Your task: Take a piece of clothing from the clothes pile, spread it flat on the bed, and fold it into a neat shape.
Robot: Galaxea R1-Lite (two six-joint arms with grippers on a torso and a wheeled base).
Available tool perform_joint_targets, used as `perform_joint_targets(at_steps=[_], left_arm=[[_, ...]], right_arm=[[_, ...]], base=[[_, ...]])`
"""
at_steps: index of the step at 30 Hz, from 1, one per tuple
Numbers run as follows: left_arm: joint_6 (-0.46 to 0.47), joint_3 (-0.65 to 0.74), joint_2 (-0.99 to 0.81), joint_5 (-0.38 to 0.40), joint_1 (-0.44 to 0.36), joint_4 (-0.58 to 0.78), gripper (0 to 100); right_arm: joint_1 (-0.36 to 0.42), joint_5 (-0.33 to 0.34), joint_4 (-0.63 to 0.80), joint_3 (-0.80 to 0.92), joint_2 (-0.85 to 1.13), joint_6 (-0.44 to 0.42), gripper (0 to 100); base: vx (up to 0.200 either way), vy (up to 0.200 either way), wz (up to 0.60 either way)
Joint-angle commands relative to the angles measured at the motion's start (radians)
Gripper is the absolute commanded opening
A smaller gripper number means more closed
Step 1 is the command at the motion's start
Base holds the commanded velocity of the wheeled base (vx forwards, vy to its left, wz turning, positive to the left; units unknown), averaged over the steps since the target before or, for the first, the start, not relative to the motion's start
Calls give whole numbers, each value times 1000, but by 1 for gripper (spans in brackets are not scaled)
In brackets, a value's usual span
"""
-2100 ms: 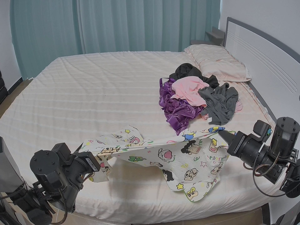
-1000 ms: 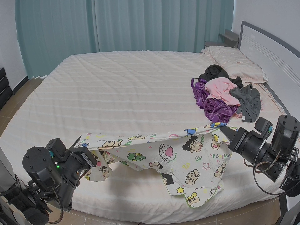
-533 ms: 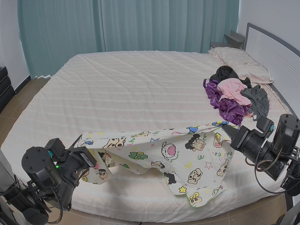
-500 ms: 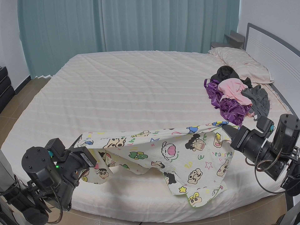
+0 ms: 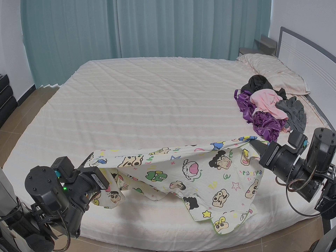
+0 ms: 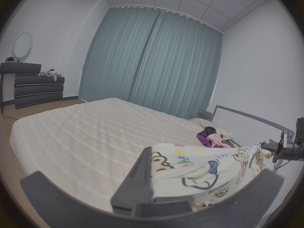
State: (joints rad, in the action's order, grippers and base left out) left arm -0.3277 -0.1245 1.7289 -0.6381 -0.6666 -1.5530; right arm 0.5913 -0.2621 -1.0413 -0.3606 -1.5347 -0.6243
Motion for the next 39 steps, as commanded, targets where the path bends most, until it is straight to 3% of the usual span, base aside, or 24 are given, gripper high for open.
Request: perform_joint_targets(at_steps=[1, 10, 17, 25, 32, 34, 39], left_arm=[[-1, 0, 3, 0, -2, -18, 0], [-1, 3, 0, 3, -2, -18, 0], [16, 3, -38, 6, -2, -18, 0], [30, 9, -124, 12, -42, -18, 0], [104, 0, -173, 12, -51, -18, 0], [191, -40, -203, 17, -51, -18, 0], [286, -84, -226, 15, -51, -18, 0]], right_arm=[[1, 1, 0, 2, 2, 0, 0], [1, 21, 1, 9, 50, -2, 0], [4, 73, 1, 37, 125, 20, 0], [4, 172, 3, 80, 263, 87, 0], [4, 164, 18, 74, 350, 143, 0], [-2, 164, 75, 42, 418, 173, 0], [-1, 164, 234, -35, 515, 238, 0]], base=[[-200, 0, 0], [-200, 0, 0], [-200, 0, 0], [0, 0, 0], [0, 0, 0], [0, 0, 0], [0, 0, 0]])
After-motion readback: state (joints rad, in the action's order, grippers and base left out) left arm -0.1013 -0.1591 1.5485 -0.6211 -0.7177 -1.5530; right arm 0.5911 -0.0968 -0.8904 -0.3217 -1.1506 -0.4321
